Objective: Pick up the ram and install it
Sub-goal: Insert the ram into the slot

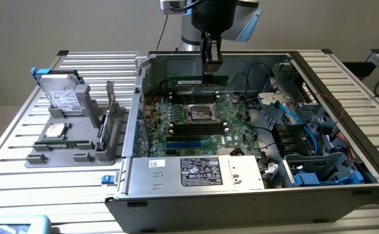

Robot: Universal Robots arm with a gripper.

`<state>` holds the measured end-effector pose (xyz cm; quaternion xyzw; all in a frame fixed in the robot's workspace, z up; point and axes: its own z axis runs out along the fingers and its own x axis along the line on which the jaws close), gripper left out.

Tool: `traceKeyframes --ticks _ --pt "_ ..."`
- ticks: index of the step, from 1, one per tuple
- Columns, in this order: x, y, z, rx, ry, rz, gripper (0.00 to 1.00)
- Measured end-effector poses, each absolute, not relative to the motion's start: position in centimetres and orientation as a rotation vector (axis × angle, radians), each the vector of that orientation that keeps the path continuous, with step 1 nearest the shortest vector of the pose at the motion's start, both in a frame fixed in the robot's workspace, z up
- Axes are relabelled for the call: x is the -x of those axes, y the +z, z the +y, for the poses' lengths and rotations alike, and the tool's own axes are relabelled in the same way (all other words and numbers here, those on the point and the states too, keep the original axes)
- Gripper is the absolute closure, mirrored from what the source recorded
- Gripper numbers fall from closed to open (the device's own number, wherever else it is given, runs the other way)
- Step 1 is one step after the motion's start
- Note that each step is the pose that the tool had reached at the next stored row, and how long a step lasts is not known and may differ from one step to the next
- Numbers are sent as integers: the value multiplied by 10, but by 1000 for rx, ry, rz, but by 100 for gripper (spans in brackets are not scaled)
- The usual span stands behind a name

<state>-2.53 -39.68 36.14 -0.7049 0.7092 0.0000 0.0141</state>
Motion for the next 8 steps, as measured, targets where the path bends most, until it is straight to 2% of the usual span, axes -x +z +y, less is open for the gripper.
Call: traceKeyframes --ticks 8 --pt "25 358 -397 2204 -17 2215 87"
